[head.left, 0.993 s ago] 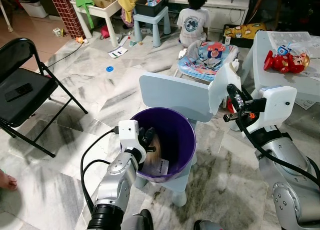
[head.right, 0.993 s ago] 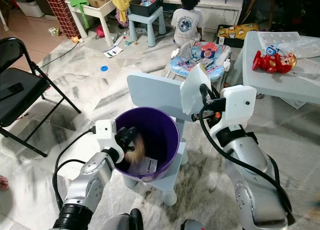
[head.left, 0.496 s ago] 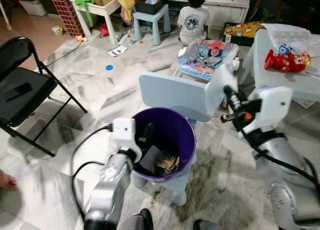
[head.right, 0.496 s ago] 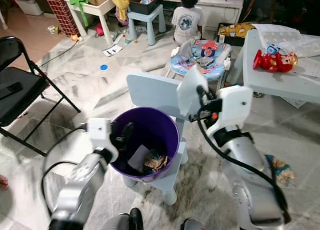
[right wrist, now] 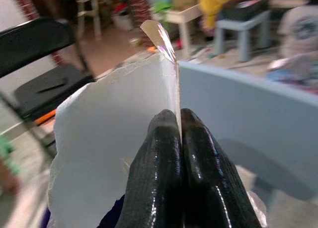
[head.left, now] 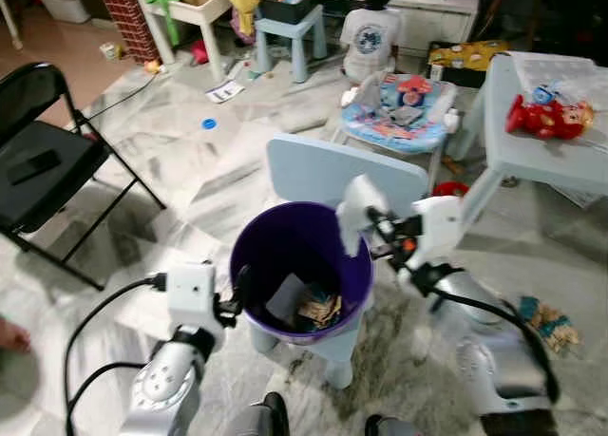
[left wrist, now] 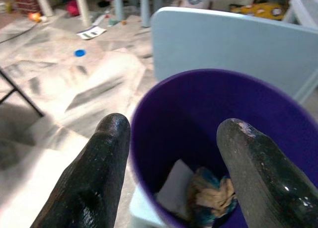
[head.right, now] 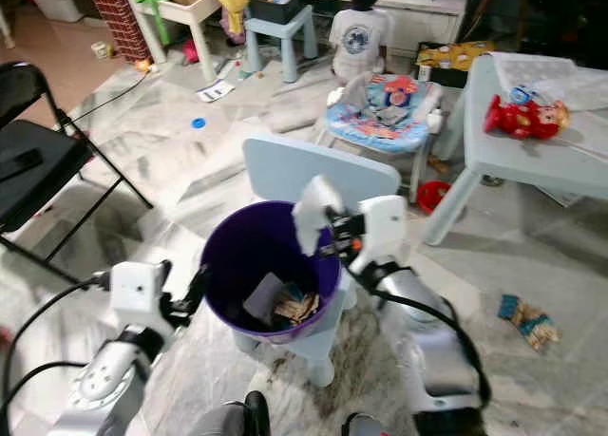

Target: Picking trash to rubbish bin

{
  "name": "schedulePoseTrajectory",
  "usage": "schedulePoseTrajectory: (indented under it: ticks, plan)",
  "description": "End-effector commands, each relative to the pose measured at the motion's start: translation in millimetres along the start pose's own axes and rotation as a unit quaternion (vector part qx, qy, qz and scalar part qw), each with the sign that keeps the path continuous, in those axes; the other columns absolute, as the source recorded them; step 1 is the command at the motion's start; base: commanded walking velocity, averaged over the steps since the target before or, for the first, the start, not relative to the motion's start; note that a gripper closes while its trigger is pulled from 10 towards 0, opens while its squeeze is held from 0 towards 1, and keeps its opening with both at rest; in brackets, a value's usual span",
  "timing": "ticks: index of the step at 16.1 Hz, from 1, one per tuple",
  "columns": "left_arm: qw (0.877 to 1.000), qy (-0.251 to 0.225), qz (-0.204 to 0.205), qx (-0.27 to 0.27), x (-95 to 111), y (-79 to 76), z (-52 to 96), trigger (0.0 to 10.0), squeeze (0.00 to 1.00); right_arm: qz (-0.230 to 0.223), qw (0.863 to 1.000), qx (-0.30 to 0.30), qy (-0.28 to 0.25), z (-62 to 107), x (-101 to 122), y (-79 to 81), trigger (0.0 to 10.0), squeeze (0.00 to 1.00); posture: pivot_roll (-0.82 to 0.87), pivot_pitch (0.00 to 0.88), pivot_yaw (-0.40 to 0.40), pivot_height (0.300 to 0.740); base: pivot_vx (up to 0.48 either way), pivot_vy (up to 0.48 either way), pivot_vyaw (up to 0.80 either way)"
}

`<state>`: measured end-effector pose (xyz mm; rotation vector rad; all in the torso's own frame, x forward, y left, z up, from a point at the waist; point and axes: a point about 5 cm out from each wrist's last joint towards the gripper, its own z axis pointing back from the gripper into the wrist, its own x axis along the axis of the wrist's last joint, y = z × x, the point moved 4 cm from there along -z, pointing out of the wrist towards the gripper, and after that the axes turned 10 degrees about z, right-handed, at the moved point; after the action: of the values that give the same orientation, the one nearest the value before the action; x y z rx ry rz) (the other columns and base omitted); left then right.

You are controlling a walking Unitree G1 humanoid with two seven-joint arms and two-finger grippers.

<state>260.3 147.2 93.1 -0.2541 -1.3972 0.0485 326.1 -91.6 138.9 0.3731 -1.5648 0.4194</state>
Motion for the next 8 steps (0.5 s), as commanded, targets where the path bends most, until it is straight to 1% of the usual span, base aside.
schedulePoseTrajectory:
  ticks: [1, 2, 3, 4, 5, 6, 7, 8]
  plan:
    - [1.0, 0.006, -0.012, -0.003, 1, 2.1, 7.0, 10.0, 0.0, -0.013, 0.999, 0.034, 0.007, -5.3, -8, 14.3, 0.0, 0.0, 0.1, 0.203, 0.024, 0.74, 0.0, 0.0, 0.0]
    - [1.0, 0.01, -0.021, -0.003, 0, 4.6, 12.2, 10.0, 0.0, -0.038, 0.996, 0.074, 0.013, -9.7, -14, 29.6, 0.0, 0.0, 0.1, 0.203, 0.024, 0.74, 0.0, 0.0, 0.0]
    - [1.0, 0.011, -0.023, -0.002, 0, 5.3, 13.3, 10.0, 0.0, -0.039, 0.995, 0.086, 0.014, -10.2, -15, 33.7, 0.0, 0.0, 0.1, 0.203, 0.024, 0.74, 0.0, 0.0, 0.0]
    - [1.0, 0.012, -0.024, 0.0, 1, 7.3, 13.7, 10.0, 0.0, -0.047, 0.991, 0.126, 0.025, -9.5, -22, 47.9, 0.0, 0.0, 0.11, 0.199, 0.021, 0.74, 0.0, 0.0, 0.0]
    - [1.0, 0.012, -0.024, 0.001, 1, 8.0, 13.8, 10.0, 0.0, -0.047, 0.989, 0.137, 0.027, -9.1, -25, 51.5, 0.0, 0.0, 0.11, 0.199, 0.021, 0.74, 0.0, 0.0, 0.0]
    - [1.0, 0.011, -0.024, -0.001, 3, 7.0, 13.1, 10.0, 0.0, -0.064, 0.986, 0.147, 0.046, -5.7, -36, 55.8, 1.6, 0.0, 0.12, 0.2, 0.02, 0.74, 0.0, 0.0, 0.0]
    - [1.0, 0.013, -0.022, -0.007, 3, 4.6, 13.1, 10.0, 0.0, -0.078, 0.983, 0.153, 0.066, -1.0, -49, 57.8, 2.6, 0.0, 0.12, 0.201, 0.021, 0.74, 0.0, 0.0, 0.0]
    - [1.0, 0.017, -0.021, -0.011, 3, 3.2, 13.9, 10.0, 0.0, -0.082, 0.981, 0.158, 0.075, 1.3, -57, 58.6, 3.5, 0.0, 0.12, 0.201, 0.021, 0.74, 0.0, 0.0, 0.0]
